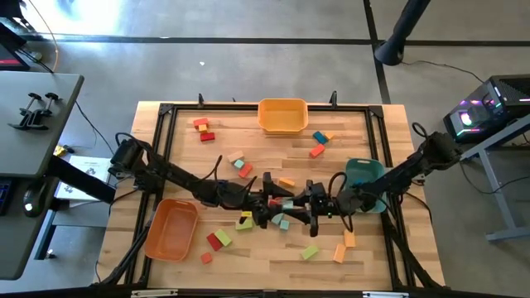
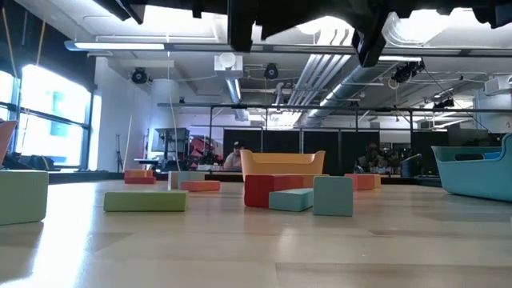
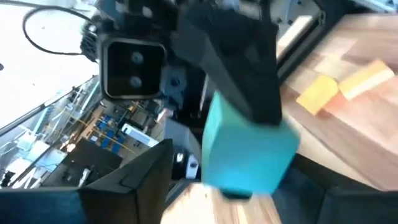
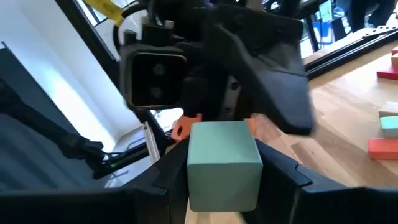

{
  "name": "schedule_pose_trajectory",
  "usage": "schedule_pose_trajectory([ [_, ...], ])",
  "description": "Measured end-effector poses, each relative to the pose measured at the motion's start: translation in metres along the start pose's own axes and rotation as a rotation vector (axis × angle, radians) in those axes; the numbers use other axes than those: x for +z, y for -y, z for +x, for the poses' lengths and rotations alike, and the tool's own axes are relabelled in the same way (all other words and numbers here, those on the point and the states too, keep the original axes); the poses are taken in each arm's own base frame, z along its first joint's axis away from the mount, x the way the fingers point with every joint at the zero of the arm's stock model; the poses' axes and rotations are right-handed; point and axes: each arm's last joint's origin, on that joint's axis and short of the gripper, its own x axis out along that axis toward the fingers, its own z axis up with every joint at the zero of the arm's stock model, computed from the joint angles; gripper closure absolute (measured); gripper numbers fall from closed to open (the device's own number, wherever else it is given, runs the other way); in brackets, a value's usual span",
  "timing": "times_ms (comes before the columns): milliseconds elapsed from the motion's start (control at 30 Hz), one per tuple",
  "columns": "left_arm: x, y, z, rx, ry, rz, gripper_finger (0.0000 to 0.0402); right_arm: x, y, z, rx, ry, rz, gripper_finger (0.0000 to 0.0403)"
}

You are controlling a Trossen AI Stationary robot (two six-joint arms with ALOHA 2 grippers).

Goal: Sort blocks by size
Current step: Put the light blue square block into the orange bin

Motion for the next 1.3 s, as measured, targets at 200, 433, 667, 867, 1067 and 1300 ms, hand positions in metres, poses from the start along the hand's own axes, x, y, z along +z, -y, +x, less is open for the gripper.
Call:
schedule_pose_trajectory([
  [200,-0.0008,0.0010,0.0000,-0.010,-0.007,0.004,0.0250,-0.0003,0.0001,0.0000,-0.001,-0.003,0.013,0.0264],
  [433,-0.0009,0.0009,0.0000,-0.006,-0.011,0.001,0.0309,-0.0008,0.0019,-0.0002,-0.054,0.011,0.004,0.0248],
  [667,-0.0018,0.0014,0.0000,-0.011,-0.019,-0.046,0.0306,-0.0016,0.0028,-0.0003,-0.070,0.008,0.007,0.0244],
  [867,-0.0018,0.0016,0.0000,-0.011,-0.023,-0.085,0.0272,-0.0022,0.0037,-0.0004,-0.084,0.009,0.003,0.0243],
  [1067,-0.0003,-0.0002,-0.0006,0.005,-0.018,-0.105,0.0209,-0.0037,0.0076,-0.0006,-0.154,0.025,0.036,0.0243],
  [1300,0.0014,0.0024,-0.0015,-0.012,-0.012,-0.061,0.0181,-0.0075,0.0090,-0.0009,-0.154,-0.014,0.092,0.0242],
])
